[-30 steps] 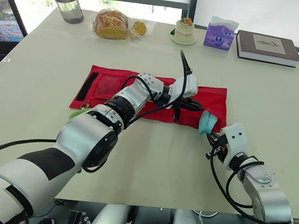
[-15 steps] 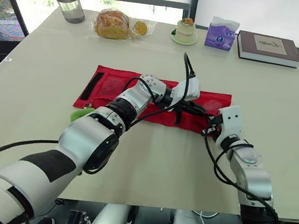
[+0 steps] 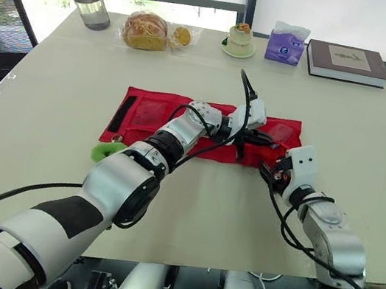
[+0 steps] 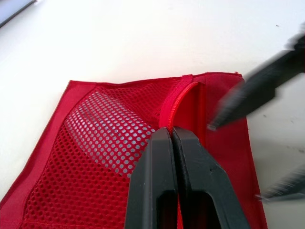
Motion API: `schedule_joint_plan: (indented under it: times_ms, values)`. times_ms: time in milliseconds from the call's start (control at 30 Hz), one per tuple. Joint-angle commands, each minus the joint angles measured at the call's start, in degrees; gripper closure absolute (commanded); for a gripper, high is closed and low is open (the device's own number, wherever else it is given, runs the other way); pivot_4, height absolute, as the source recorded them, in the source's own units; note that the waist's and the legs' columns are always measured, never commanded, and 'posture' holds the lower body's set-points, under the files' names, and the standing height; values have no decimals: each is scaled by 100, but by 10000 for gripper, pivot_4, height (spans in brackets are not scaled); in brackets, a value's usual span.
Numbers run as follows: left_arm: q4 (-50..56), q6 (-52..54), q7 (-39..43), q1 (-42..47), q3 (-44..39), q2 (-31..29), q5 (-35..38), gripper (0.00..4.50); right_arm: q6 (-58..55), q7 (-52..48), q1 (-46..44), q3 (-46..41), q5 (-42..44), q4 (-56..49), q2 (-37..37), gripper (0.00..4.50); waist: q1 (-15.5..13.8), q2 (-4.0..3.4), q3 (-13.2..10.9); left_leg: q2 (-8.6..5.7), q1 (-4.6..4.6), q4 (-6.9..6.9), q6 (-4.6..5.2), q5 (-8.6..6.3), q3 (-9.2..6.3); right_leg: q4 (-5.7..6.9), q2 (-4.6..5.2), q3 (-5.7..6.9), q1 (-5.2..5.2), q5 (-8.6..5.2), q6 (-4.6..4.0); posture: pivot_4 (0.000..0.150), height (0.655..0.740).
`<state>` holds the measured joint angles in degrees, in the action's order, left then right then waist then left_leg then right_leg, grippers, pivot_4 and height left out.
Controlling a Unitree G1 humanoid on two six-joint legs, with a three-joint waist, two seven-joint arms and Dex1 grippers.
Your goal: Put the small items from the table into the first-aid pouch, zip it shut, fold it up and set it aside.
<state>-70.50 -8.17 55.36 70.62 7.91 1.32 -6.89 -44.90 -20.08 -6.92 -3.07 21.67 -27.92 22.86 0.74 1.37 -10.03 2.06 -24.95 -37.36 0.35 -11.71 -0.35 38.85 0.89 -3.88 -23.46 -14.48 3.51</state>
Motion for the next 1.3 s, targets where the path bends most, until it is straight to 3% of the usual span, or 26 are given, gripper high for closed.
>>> schedule_joint_plan:
  times_ms: [33, 167, 233, 300, 333, 367, 500, 667, 733, 800, 867, 900, 933, 967, 1000, 1067, 1300]
  values:
    - [152, -36, -114, 178, -214, 69, 227, 38715, -111, 123, 253, -539, 159, -597, 111, 14202, 6, 0, 0, 0, 0, -2, 0, 0, 2, 0, 0, 0, 0, 0, 0, 1500, 7400]
    - [335, -208, 260, 78, -134, -76, 226, 23147, -106, 226, 471, -1065, 334, -568, 29, 14202, 17, 0, 0, 0, 3, 0, 0, 0, 3, -1, 0, -1, 0, 0, 0, 1500, 7400]
    - [443, -254, 465, 25, -124, -158, 262, 11916, -76, 295, 428, -1187, 359, -457, -10, 14202, 33, 0, 0, 0, 4, 2, 0, 0, 4, -1, 0, -1, 0, 0, 0, 1500, 7400]
    - [679, -271, 950, -96, -99, -326, 341, 1555, -77, 420, 265, -1336, 422, -212, -127, 8018, 38, -1, 1, 2, 7, 4, 0, 0, 4, 0, -2, -3, 0, 0, -1, 1500, 7400]
    - [844, -227, 1205, -170, -91, -439, 396, 0, -87, 474, 170, -1387, 447, -59, -189, 5457, 51, -2, 1, 2, 6, 4, 0, 0, 4, 0, -2, -3, 0, 0, -1, 1500, 7400]
    - [1005, -169, 1401, -243, -85, -541, 448, 0, -110, 510, 95, -1408, 461, 78, -226, 409, 54, -3, 1, 3, 9, 5, 0, 0, 7, 0, -2, -5, 0, 0, -1, 1500, 7400]
    - [1949, 262, 2007, -684, -80, -1021, 693, 0, -104, 552, -124, -1400, 491, 620, -326, 409, 58, -5, 1, 3, 8, 7, 0, 0, 7, -2, -1, -4, 0, 0, -2, 1500, 7400]
    - [3968, 1411, 2441, -1591, -220, -2058, 1168, 0, -96, 348, -327, -1077, 517, 1213, -415, 409, 151, -7, 1, 5, 9, 10, 0, 0, 5, 1, -1, -5, 0, 0, -3, 1500, 7400]
    - [4714, 1937, 2594, -1869, -296, -2463, 1455, 0, -40, 311, -424, -922, 466, 1326, -450, 5400, 168, -8, 0, 7, 10, 14, 0, 0, 5, 1, -1, -4, -1, 0, -3, 1500, 7400]
    - [5330, 2231, 2623, -2153, -372, -2798, 1668, 0, 23, 291, -487, -808, 374, 1395, -420, 13129, 168, -8, 1, 8, 9, 12, 0, 0, 4, 1, 0, -2, 0, 0, -3, 1500, 7400]
    - [5842, 2496, 2554, -2431, -433, -3114, 1814, 0, 101, 221, -518, -681, 243, 1458, -292, 25422, 166, -8, 1, 7, 11, 12, 0, 0, 7, 1, 1, -3, 0, 0, -3, 1500, 7400]
    - [6044, 2599, 2518, -2551, -453, -3236, 1865, 0, 143, 187, -524, -631, 179, 1481, -226, 26850, 157, -8, 1, 7, 12, 12, 0, 0, 7, 1, 1, -3, 0, 0, -3, 1500, 7400]
    - [6251, 2726, 2450, -2674, -484, -3331, 1922, 0, 172, 174, -530, -609, 126, 1500, -174, 33033, 156, -8, 1, 7, 12, 11, 0, 0, 8, 1, 1, -3, 0, 0, -3, 1500, 7400]
    - [6452, 2852, 2368, -2793, -521, -3412, 1986, 0, 196, 174, -533, -595, 75, 1508, -124, 33033, 154, -8, 1, 7, 12, 12, 0, 0, 8, 1, 1, -3, 0, 0, -3, 1500, 7400]
    - [6680, 2988, 2301, -2937, -569, -3498, 2065, 0, 192, 189, -521, -593, 1, 1487, -42, 39941, 156, -8, 1, 7, 12, 11, 0, 0, 8, 0, 1, -3, 0, 0, -3, 1500, 7400]
    - [7064, 3213, 2186, -3188, -657, -3641, 2218, 0, 170, 228, -474, -625, -155, 1435, 162, 44288, 148, -8, 1, 7, 11, 11, 0, 0, 8, 0, 2, -3, 0, 0, -3, 1500, 7400]
    - [7930, 3803, 1707, -3752, -838, -3939, 2664, 0, 3, 604, -366, -860, -1012, 1594, 1254, 44288, 21, -9, 0, 3, 11, 4, 0, 0, 15, -2, 10, -6, 1, 0, -2, 1500, 7400]
